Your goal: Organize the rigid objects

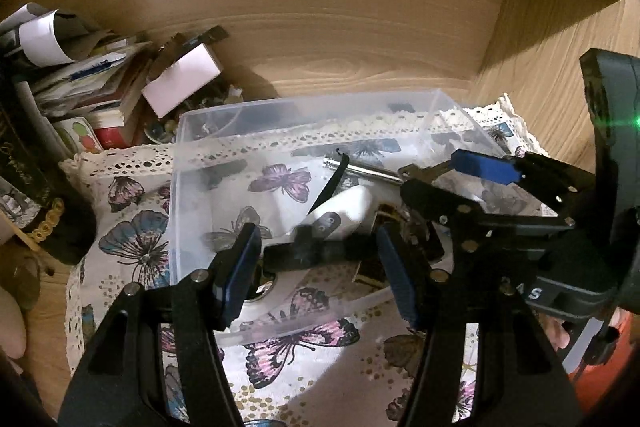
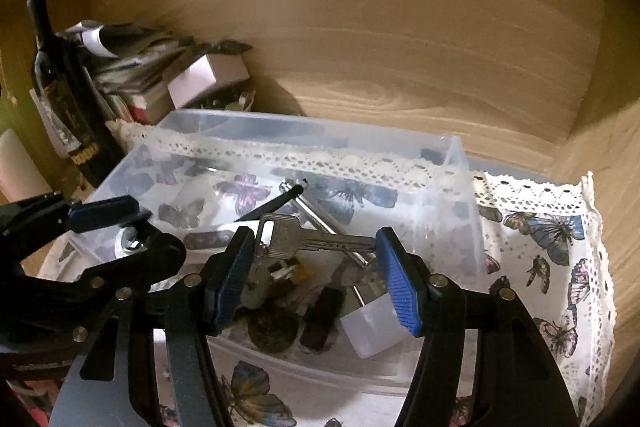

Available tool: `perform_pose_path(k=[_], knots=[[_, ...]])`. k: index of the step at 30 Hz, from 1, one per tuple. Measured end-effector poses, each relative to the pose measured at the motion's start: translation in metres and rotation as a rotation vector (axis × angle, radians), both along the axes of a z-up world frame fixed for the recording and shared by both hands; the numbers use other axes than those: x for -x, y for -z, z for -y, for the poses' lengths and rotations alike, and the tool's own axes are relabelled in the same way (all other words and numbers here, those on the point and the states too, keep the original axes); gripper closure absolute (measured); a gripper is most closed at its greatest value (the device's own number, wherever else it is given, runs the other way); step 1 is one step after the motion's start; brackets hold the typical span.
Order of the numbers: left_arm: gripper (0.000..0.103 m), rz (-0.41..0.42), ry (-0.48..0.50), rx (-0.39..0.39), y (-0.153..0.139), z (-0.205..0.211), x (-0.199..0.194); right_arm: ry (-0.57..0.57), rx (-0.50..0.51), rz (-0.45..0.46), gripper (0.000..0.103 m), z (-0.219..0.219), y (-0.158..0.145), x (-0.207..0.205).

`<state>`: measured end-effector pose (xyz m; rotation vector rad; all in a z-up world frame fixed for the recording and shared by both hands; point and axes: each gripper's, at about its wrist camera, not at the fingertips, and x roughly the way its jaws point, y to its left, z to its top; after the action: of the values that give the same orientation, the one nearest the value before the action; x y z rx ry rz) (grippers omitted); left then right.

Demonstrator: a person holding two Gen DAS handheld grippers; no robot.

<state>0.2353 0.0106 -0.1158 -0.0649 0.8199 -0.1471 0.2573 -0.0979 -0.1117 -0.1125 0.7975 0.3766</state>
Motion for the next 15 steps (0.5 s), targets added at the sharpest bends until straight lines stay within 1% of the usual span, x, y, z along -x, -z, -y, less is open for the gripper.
perform_pose_path(k=[2,3,7,10,12,15], knots=[[0.035,0.003,-0.002,-0.004,-0.001,0.000,0.001,-0.001,0.000,-0.010,0.044,0.000,0.001,0.000],[0.033,0.008,-0.008,-0.007,-0.002,0.000,0.002,0.001,0.001,-0.009,0.043,0.000,0.001,0.000],[0.032,0.041,-0.017,-0.011,-0.011,-0.001,0.009,0.005,-0.022,0.003,0.043,0.003,-0.008,0.004],[0.031,0.075,-0.024,-0.010,-0.023,-0.003,0.019,0.010,-0.037,0.040,0.041,0.007,-0.023,0.014],[0.029,0.110,-0.032,-0.016,-0.033,-0.004,0.029,0.010,-0.047,0.070,0.040,0.008,-0.033,0.022],[0.027,0.166,-0.038,-0.019,-0.049,-0.004,0.047,0.008,-0.062,0.126,0.036,0.011,-0.050,0.040]])
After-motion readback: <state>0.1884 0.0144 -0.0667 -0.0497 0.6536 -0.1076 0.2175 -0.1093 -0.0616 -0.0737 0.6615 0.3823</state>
